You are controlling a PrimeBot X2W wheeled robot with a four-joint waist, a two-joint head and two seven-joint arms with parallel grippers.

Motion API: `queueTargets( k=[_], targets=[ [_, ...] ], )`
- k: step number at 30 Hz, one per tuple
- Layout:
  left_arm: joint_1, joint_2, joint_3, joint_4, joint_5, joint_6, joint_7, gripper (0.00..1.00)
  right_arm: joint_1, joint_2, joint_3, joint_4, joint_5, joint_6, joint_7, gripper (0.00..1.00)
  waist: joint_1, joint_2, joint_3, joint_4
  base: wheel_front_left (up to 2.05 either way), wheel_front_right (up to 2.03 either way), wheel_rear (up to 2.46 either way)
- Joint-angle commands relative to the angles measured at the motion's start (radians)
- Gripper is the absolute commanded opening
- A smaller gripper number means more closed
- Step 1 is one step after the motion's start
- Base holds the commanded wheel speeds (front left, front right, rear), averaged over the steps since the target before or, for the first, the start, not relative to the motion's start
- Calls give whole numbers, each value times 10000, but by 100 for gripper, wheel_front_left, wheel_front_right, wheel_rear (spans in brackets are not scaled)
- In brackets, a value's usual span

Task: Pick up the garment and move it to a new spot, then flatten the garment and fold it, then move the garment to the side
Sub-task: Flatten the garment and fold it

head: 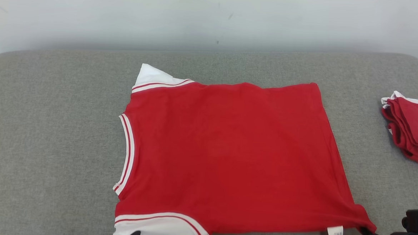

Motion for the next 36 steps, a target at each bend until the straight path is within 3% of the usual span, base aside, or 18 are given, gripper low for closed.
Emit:
queueTargets(
  k=[1, 6, 16, 24, 36],
  targets=[
    [162, 119, -1, -55, -169, 71, 122, 0, 131, 115, -101, -86, 81, -24, 113, 0, 1, 1, 24, -22, 0, 0, 0],
    [787, 464, -80, -459, -1033, 252, 958, 0, 356, 402, -288, -328, 77, -24, 452, 0, 1, 1, 77, -77, 0, 0, 0],
    [2134, 1210, 149, -1715, -2472, 1094, 2083, 0, 606, 552, -470, -540, 190, -24, 689, 0, 1, 1, 98, 19, 0, 0, 0],
    [1233, 804, 508, -1681, -1524, 417, 1141, 0, 623, 663, -406, -861, 615, -24, 317, 0, 1, 1, 117, 153, 0, 0, 0],
    [-2321, -570, -356, 574, 1298, 74, -478, 0, -404, 273, 228, -873, 762, -24, -1184, 0, 1, 1, 343, -12, 0, 0, 0]
  ],
)
